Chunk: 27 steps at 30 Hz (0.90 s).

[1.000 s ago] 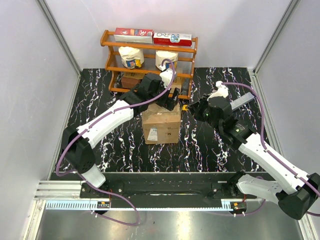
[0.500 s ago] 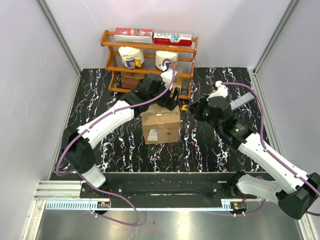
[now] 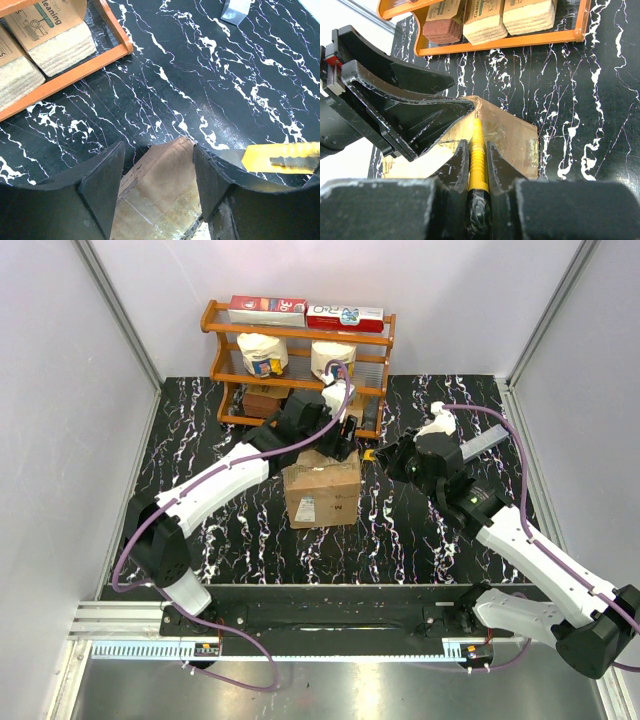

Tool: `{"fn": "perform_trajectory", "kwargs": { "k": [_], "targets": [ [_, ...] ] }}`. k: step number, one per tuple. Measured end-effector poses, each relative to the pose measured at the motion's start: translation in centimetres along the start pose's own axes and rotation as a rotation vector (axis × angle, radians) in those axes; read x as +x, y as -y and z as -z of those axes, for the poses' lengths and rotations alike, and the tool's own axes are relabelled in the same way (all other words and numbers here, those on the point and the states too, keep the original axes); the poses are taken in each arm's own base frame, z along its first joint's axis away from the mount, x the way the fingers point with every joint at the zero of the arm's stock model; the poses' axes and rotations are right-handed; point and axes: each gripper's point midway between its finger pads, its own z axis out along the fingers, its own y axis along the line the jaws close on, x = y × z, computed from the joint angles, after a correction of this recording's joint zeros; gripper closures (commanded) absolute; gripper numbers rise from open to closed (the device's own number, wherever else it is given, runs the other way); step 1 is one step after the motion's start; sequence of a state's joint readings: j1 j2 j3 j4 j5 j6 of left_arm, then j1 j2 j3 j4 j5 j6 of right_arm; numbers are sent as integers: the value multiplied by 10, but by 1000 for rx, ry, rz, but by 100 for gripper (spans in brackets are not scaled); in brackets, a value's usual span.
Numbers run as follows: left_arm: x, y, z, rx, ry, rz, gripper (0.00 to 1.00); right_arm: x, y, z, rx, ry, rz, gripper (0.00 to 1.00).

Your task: Unpack the express box

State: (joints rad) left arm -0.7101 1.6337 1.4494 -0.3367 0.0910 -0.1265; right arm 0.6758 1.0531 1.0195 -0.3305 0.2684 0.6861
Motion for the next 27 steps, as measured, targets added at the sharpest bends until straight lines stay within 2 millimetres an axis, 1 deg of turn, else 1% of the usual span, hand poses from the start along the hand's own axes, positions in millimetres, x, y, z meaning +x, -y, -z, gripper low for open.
{"fn": "perform_trajectory", "kwargs": {
  "k": [7,11,18,27],
  "targets": [
    [1,2,-1,6,20,-2,49,-1,0,1,3,3,1,100],
    [2,2,1,6,26,-3,52,-5,-1,2,3,12,6,100],
    [2,2,2,5,29,-4,54,-12,-3,3,3,32,6,100],
    [2,2,4,4,37,-4,54,-8,-2,-5,12,21,14,100]
  ]
}}
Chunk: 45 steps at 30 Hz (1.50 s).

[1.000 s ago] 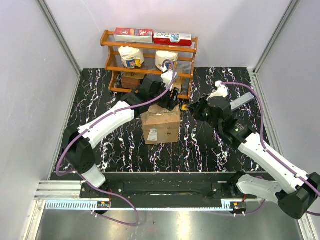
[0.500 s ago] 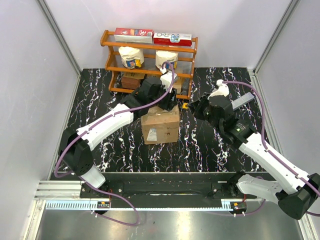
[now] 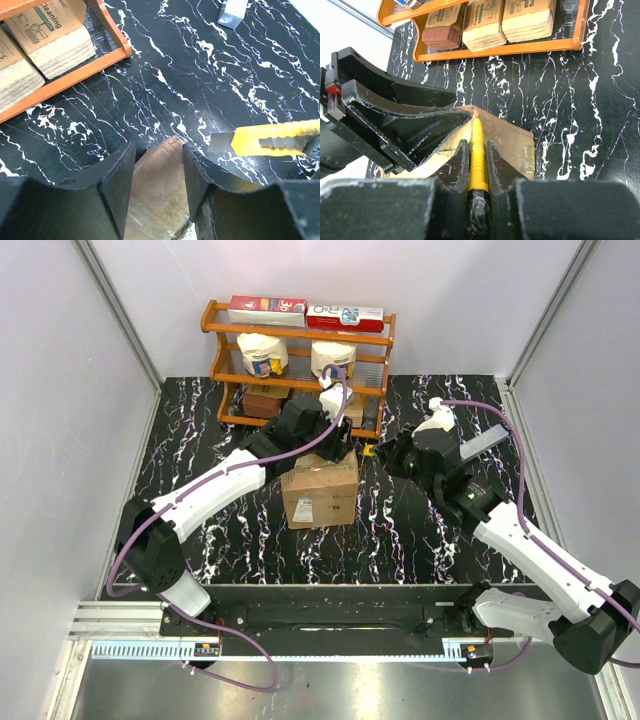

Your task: Unpack the express box

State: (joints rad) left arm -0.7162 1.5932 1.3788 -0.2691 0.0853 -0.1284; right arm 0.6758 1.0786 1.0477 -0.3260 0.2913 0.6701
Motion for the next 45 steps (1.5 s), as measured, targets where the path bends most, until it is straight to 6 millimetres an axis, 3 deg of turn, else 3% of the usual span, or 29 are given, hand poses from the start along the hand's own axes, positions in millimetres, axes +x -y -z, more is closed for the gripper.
{"fn": "perform_trajectory", "kwargs": {
  "k": [35,45],
  "targets": [
    [1,-1,0,-5,3,2,55,5,-6,-11,-21,-11,5,100],
    [3,-5,1,-38,-1,26,61,7,-10,-16,-45,-21,23,100]
  ]
}}
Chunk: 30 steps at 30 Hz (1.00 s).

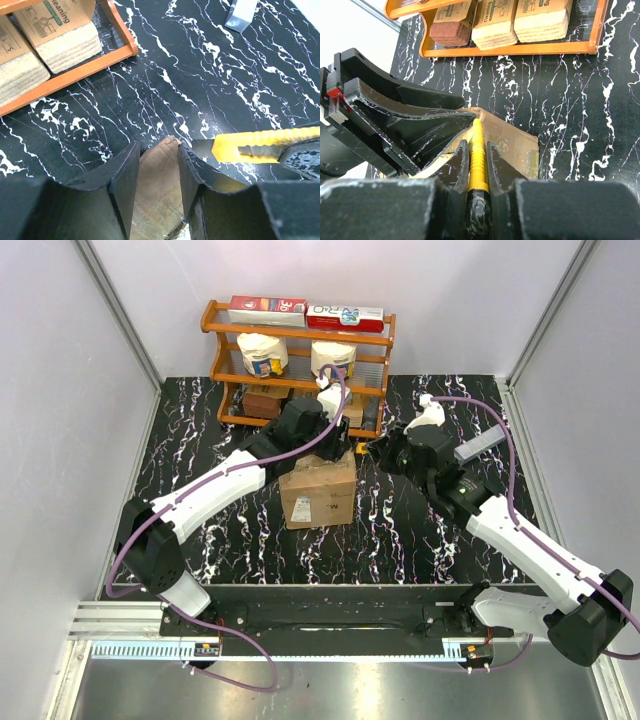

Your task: Unpack the express box

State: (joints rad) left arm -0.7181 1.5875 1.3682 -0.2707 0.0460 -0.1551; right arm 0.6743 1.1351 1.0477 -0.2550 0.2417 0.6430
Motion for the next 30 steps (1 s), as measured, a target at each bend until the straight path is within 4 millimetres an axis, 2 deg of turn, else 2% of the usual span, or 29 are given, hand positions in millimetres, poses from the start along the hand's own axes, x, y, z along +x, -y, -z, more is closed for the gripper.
{"fn": "perform_trajectory", "kwargs": {
  "k": [11,17,30],
  "targets": [
    [4,-3,1,-67,-13,94,63,6,-2,6,-52,-28,3,100],
    [6,-5,0,-93,-15,145,67,9,-4,11,-79,-44,35,100],
    [6,-5,-4,-103,-25,177,69,12,-3,19,-107,-60,79,100]
  ]
}}
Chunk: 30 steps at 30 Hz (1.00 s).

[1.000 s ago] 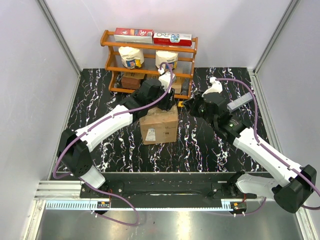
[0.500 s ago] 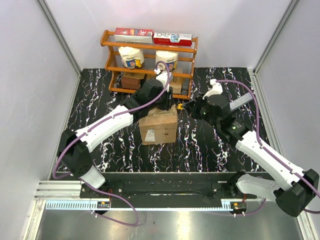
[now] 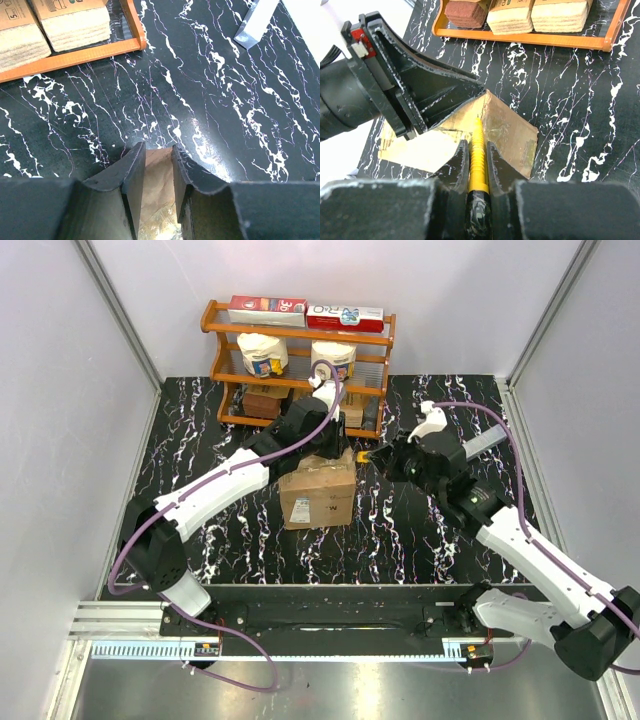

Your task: Unpack the express box

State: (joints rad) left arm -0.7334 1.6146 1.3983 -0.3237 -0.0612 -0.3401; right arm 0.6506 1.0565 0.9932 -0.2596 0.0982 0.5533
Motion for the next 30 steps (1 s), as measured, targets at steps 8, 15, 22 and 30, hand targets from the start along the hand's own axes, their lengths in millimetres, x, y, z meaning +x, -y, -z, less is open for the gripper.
{"fn": "perform_trajectory", "kwargs": {
  "k": [8,15,22,30],
  "targets": [
    [0,1,-2,-1,1,7,71,7,-1,13,-34,-20,18,100],
    [-1,0,-3,-8,7,9,70,13,0,26,-45,-47,28,100],
    [-7,-7,-8,-36,35,13,69,42,8,48,-26,-173,42,100],
    [-8,-7,-6,-36,41,5,68,33,17,46,52,-159,43,100]
  ]
}}
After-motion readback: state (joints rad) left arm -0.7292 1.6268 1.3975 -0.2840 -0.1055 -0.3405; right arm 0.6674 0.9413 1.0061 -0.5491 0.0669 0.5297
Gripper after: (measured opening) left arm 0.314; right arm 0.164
